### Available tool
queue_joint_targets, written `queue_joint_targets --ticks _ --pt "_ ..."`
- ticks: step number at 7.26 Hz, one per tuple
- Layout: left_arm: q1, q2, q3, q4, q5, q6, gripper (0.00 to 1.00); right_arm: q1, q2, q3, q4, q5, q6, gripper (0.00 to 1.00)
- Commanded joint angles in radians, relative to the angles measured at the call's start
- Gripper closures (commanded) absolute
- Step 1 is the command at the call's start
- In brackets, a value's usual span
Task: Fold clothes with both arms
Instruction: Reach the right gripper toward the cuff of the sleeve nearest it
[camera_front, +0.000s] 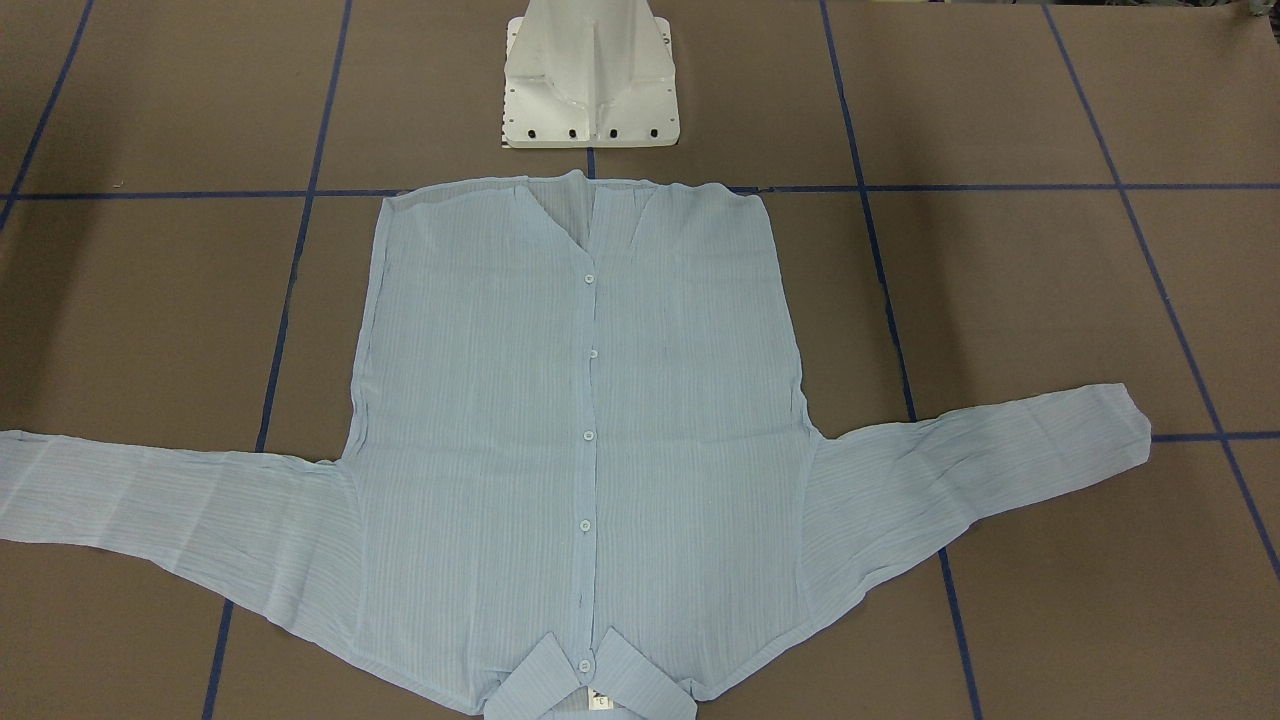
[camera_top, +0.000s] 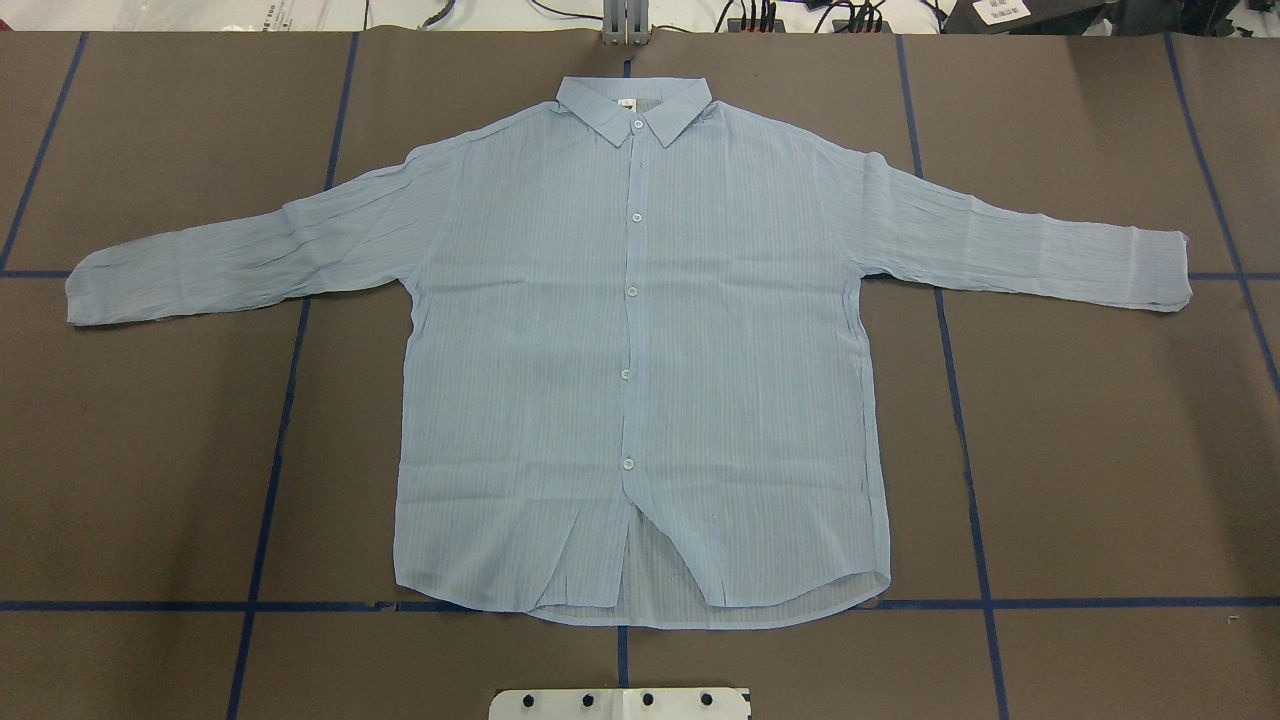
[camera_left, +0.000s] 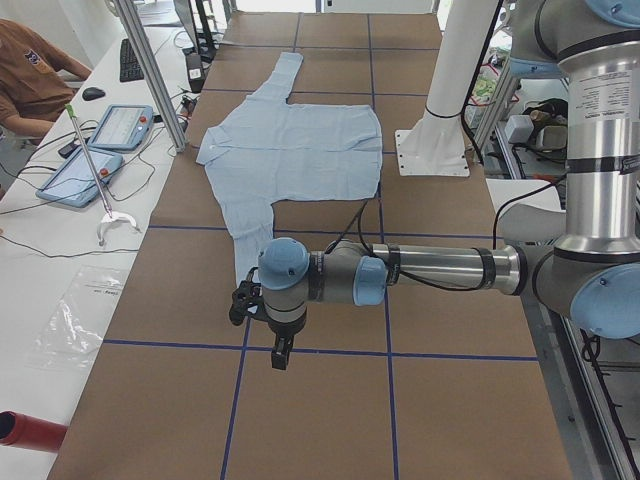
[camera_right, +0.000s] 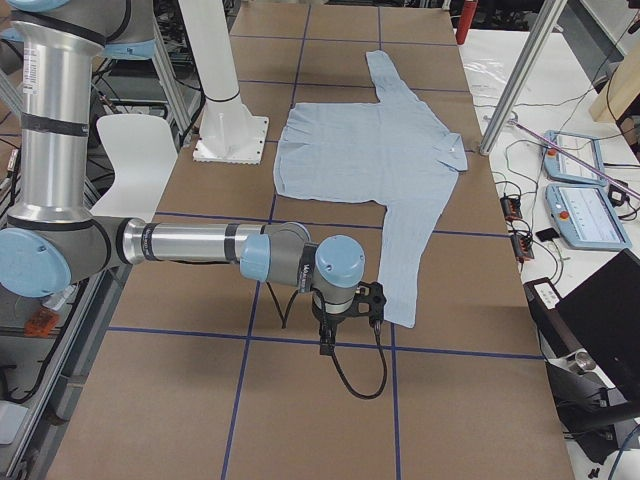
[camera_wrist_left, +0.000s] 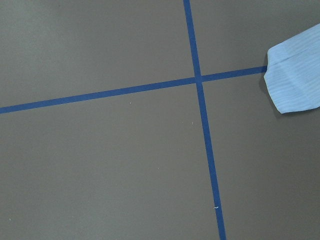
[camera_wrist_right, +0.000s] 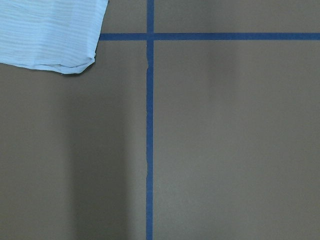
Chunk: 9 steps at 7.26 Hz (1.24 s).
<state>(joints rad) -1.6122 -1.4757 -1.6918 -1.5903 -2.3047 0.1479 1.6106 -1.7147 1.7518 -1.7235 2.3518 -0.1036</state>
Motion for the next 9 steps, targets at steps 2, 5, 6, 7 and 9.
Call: queue_joint_targets --ticks 2,5,6,7,9 --pt "0.0 0.0 0.003 -0.008 0.007 0.005 0.0 0.0 0.01 -0.009 -0.001 0.004 0.019 0.0" --pt "0.003 -0.023 -0.003 -0.06 0.004 0.002 0.0 -0.006 0.063 -0.05 0.118 0.004 0.019 0.0" --pt "0.005 -0.035 0.012 -0.109 0.004 -0.002 0.0 -0.014 0.09 -0.069 0.206 0.011 0.021 0.0" --pt "0.008 -0.06 0.006 -0.126 0.001 -0.004 0.0 -0.038 0.11 -0.15 0.247 0.035 0.018 0.0" --pt "0.009 -0.054 0.043 -0.181 -0.005 -0.001 0.0 -0.069 0.159 -0.431 0.628 0.09 0.033 0.0"
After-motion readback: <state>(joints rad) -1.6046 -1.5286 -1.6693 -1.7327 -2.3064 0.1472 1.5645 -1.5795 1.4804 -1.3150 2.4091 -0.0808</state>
